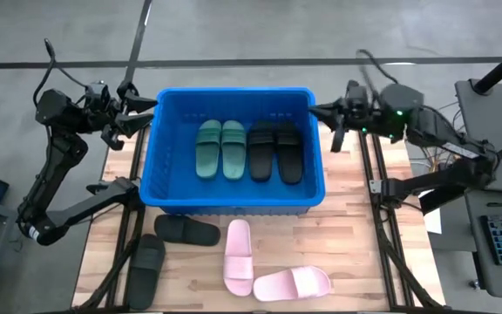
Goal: Pick and place slides into bin
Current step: Put the left pink slide into the blue bin
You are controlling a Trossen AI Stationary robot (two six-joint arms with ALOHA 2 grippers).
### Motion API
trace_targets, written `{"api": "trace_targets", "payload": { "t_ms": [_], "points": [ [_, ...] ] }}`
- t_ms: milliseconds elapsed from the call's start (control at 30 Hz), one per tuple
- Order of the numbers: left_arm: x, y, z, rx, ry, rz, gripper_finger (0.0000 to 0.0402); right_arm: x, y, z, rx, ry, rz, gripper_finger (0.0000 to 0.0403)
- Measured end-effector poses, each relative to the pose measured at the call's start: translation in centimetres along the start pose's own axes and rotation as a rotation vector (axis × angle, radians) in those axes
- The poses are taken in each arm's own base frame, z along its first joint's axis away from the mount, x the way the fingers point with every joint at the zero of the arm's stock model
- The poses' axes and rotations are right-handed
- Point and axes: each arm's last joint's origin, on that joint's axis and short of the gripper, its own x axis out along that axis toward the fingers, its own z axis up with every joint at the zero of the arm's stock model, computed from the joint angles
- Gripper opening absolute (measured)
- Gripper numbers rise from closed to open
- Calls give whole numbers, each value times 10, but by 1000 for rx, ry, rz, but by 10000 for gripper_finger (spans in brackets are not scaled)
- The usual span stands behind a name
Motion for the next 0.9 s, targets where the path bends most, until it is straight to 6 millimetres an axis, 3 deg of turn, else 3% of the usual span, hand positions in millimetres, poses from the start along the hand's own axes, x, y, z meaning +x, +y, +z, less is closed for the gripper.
{"api": "trace_targets", "payload": {
  "t_ms": [200, 467, 600, 900],
  "points": [
    [3, 4, -1, -12, 7, 6, 193, -14, -7, -50, -23, -132, 20, 8],
    [11, 18, -4, -48, 31, 21, 193, -33, -17, -122, 140, -364, 42, 8],
    [16, 26, -6, -69, 45, 29, 193, -38, -19, -136, 149, -437, 53, 8],
    [36, 57, -21, -187, 117, 52, 193, -32, -21, -153, 96, -388, 19, 8]
  ]
}}
